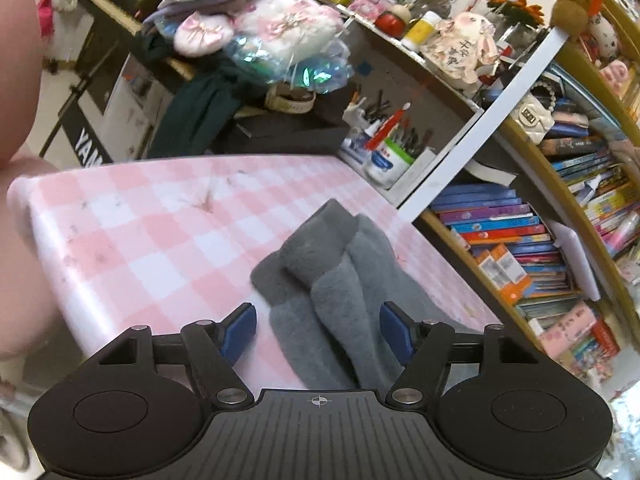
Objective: Fold clothes
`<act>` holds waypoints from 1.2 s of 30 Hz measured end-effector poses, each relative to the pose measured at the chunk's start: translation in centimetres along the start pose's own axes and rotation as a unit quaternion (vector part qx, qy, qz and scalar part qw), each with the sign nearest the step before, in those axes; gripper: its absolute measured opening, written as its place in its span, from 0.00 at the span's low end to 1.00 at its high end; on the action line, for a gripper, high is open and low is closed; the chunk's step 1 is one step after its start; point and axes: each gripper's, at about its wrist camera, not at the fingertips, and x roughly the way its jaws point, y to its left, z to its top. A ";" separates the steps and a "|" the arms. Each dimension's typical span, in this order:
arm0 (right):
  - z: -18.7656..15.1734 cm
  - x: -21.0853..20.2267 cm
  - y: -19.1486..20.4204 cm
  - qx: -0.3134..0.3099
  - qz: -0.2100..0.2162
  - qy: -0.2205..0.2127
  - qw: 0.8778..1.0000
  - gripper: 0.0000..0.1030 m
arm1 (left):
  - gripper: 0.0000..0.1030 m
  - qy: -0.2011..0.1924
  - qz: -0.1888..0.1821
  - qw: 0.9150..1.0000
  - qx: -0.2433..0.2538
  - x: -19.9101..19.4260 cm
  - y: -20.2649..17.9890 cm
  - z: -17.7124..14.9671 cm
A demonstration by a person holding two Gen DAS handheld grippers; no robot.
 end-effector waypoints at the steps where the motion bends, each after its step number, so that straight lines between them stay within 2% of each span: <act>1: -0.2 -0.1 0.2 -0.008 -0.002 0.004 1.000 0.34 | 0.63 0.001 0.001 1.000 0.001 0.4 -0.1 0.0; 3: -0.5 -0.4 0.4 -0.010 0.015 0.016 1.000 0.20 | 0.40 0.008 -0.001 1.000 0.000 1.4 -0.2 0.1; 4: -0.7 -0.7 0.6 -0.012 0.017 0.018 1.000 0.19 | 0.33 0.019 -0.009 1.000 -0.006 2.1 -0.2 0.3; 5: -0.9 -1.1 0.8 -0.014 0.018 0.020 1.000 0.18 | 0.22 0.027 -0.017 0.999 -0.013 2.8 -0.2 0.5; 7: -1.3 -1.8 1.3 -0.017 0.024 0.023 0.999 0.18 | 0.17 0.027 -0.034 0.999 -0.019 3.3 -0.1 1.0; 11: -2.1 -3.1 2.3 -0.023 0.053 0.029 0.998 0.18 | 0.15 -0.045 -0.069 0.996 0.017 0.8 -1.3 2.6; 13: -2.4 -3.1 2.8 -0.020 0.070 0.033 0.997 0.18 | 0.15 -0.069 -0.067 0.995 0.010 -0.4 -0.8 3.0; 14: -2.5 -2.9 3.1 -0.022 0.072 0.035 0.996 0.18 | 0.15 -0.069 -0.057 0.996 0.004 -0.6 -0.3 3.0; 17: -3.0 -2.5 3.8 -0.033 0.068 0.033 0.997 0.19 | 0.16 -0.029 -0.005 0.999 -0.014 0.3 1.7 2.6; 19: -3.1 -2.6 4.0 -0.041 0.063 0.028 0.997 0.21 | 0.18 -0.024 -0.004 0.999 -0.027 0.5 2.7 2.0; 20: -3.1 -2.7 4.0 -0.041 0.061 0.026 0.997 0.22 | 0.22 -0.022 -0.004 0.999 -0.034 0.6 3.2 1.6; 23: -2.9 -3.2 3.9 -0.036 0.052 0.008 0.998 0.34 | 0.29 -0.016 0.000 0.999 -0.033 0.5 3.5 1.5; 25: -2.6 -3.9 3.9 -0.033 0.040 -0.023 0.998 0.54 | 0.40 -0.018 0.000 0.999 -0.029 0.3 3.3 1.5; 26: -2.5 -4.4 4.0 -0.038 0.033 -0.043 0.998 0.57 | 0.49 -0.019 -0.002 0.999 -0.027 0.3 3.2 1.5; 27: -2.4 -4.9 4.1 -0.044 0.026 -0.062 0.997 0.60 | 0.52 -0.019 -0.003 1.000 -0.024 0.3 3.0 1.5; 31: -2.2 -6.4 4.9 -0.074 0.015 -0.118 0.990 0.71 | 0.59 -0.022 -0.003 1.000 -0.011 0.7 2.4 1.5; 36: -2.7 -6.4 6.9 -0.131 0.033 -0.127 0.983 0.80 | 0.67 -0.026 0.001 1.000 0.007 1.0 1.6 1.4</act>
